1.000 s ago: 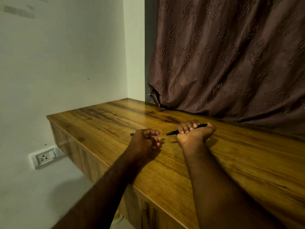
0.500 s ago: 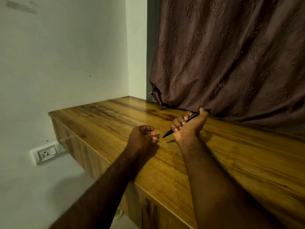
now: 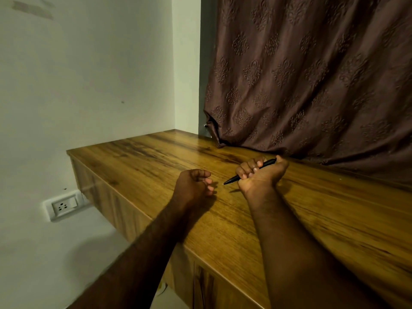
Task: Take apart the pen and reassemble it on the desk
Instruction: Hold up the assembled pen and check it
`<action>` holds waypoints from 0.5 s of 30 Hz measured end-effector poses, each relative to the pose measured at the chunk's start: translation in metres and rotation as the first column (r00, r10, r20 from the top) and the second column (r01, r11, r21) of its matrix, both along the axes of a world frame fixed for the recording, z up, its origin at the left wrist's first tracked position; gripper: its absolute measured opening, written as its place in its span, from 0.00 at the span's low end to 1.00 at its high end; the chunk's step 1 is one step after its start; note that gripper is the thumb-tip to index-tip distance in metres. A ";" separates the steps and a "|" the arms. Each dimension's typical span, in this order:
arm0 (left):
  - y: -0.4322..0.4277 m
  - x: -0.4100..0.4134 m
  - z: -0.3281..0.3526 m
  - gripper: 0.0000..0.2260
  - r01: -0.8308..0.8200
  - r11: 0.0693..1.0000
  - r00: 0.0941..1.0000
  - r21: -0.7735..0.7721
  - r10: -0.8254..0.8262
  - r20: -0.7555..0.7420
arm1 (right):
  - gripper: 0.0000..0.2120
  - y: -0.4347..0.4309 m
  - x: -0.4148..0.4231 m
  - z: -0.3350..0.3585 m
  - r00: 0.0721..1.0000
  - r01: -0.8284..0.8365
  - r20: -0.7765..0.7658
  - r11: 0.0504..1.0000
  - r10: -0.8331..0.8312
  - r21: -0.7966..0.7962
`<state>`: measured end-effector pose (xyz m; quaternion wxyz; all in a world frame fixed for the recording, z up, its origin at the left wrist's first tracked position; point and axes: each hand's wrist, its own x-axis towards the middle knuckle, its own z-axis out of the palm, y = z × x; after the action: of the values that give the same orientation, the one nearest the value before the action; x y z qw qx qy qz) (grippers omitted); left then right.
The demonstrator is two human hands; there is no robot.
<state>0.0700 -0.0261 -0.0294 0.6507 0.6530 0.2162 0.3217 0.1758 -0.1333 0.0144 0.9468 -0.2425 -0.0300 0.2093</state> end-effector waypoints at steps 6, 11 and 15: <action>0.000 -0.001 0.000 0.11 -0.001 1.000 1.000 -0.012 0.001 -0.001 | 0.26 0.001 -0.006 0.003 1.000 0.003 0.018 1.000 -0.002 -0.029; 0.001 -0.002 0.000 0.11 -0.003 1.000 1.000 -0.017 0.003 -0.006 | 0.26 0.002 -0.011 0.009 0.995 -0.009 0.102 0.998 0.015 -0.060; 0.000 -0.003 0.000 0.11 0.000 1.000 1.000 -0.030 0.000 0.004 | 0.26 0.006 -0.019 0.010 0.981 -0.036 0.184 0.994 0.055 -0.102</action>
<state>0.0671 -0.0262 -0.0294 0.6610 0.6424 0.2196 0.3197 0.1572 -0.1271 0.0245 0.9218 -0.3065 -0.1136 0.2086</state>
